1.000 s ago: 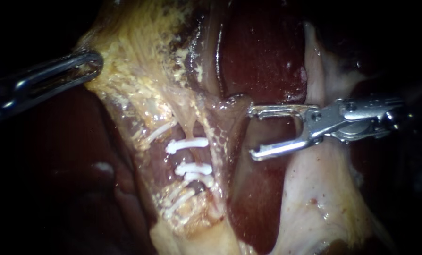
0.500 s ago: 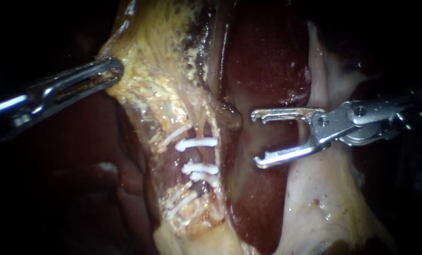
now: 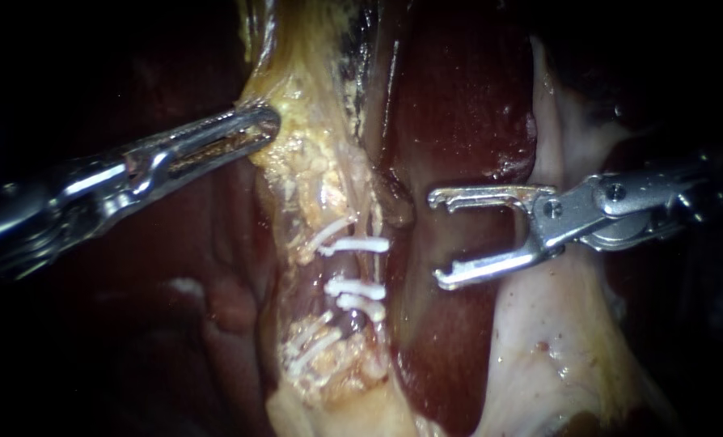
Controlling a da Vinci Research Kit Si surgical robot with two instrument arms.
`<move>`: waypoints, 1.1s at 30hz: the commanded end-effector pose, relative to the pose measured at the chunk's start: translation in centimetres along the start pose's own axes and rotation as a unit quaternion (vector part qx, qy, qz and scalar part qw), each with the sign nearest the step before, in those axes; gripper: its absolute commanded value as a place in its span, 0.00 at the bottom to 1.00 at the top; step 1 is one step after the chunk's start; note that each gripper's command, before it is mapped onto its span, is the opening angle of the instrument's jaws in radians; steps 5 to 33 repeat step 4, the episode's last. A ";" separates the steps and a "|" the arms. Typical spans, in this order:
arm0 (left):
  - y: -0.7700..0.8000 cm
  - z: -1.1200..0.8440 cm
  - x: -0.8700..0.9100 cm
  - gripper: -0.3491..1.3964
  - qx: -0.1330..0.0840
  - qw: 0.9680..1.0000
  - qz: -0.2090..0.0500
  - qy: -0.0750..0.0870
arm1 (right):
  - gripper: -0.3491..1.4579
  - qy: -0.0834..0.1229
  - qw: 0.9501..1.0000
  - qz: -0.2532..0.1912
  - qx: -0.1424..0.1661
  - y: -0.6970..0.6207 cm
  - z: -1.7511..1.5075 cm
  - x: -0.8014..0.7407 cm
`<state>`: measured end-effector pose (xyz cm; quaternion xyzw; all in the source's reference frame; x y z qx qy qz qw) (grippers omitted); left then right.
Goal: Going back third clip right tube
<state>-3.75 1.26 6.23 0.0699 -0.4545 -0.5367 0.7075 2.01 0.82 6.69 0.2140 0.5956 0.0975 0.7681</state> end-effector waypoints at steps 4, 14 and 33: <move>0.01 -0.01 0.00 0.00 0.000 1.000 0.000 0.002 | 0.52 0.001 1.000 0.000 0.000 0.00 0.00 0.00; 0.01 -0.01 0.00 0.00 0.000 1.000 0.000 0.002 | 0.52 0.001 1.000 0.000 0.000 0.00 0.00 0.00; 0.01 -0.01 0.00 0.00 0.000 1.000 0.000 0.002 | 0.52 0.001 1.000 0.000 0.000 0.00 0.00 0.00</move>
